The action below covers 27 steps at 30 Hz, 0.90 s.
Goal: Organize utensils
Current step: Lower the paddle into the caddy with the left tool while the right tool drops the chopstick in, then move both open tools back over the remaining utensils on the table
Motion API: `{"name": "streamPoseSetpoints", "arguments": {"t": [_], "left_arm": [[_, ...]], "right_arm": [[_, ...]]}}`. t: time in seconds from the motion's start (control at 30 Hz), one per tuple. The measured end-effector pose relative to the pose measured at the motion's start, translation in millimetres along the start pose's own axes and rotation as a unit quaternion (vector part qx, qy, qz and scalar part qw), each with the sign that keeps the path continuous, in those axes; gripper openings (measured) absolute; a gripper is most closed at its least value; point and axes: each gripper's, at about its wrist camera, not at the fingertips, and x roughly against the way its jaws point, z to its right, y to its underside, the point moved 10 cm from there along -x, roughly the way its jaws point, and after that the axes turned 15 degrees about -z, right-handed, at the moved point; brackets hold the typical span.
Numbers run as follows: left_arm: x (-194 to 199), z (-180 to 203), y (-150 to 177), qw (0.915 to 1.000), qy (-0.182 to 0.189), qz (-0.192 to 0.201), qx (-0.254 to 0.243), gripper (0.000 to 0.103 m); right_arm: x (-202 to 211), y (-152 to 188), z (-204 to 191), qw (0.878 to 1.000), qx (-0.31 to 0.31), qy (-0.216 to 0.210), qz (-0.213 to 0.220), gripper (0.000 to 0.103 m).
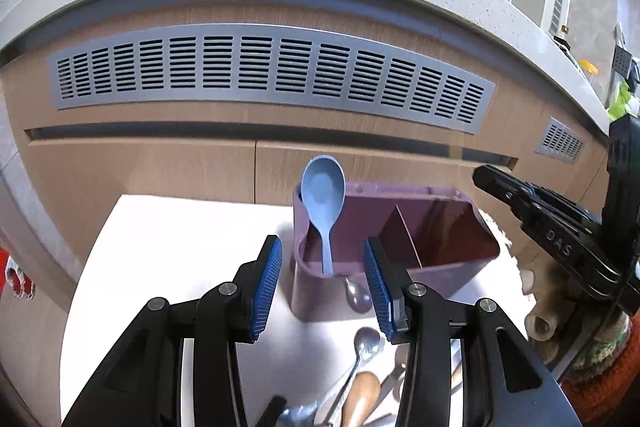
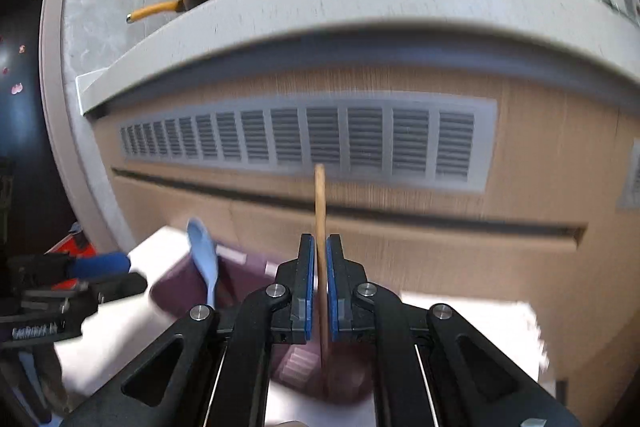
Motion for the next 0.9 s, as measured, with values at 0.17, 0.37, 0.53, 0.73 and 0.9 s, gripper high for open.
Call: {"name": "streamPoseSetpoints", "arguments": {"t": [0.17, 0.37, 0.53, 0.73, 0.9], "left_arm": [[6.7, -7.1, 21.9, 0.9998, -0.012, -0.013, -0.001, 0.044], [-3.6, -25.8, 83.8, 0.9969, -0.034, -0.071, -0.004, 0.044], [-11.5, -38.1, 133.4, 0.9918, -0.052, -0.116, -0.003, 0.044], [-1.3, -44.2, 149.3, 0.9911, -0.052, -0.122, 0.005, 0.044], [4.0, -39.0, 144.4, 0.9919, -0.047, -0.118, -0.002, 0.044]], "right_arm": [[22.4, 20.5, 1.1, 0.999, -0.011, -0.017, -0.026, 0.011], [31.7, 72.3, -36.5, 0.993, 0.040, -0.055, -0.099, 0.022], [-16.4, 137.1, -54.2, 0.975, 0.066, -0.040, -0.207, 0.022], [-47.9, 142.9, -15.4, 0.975, -0.006, -0.017, -0.220, 0.022], [-53.6, 160.4, 8.2, 0.967, -0.059, -0.021, -0.248, 0.023]]}}
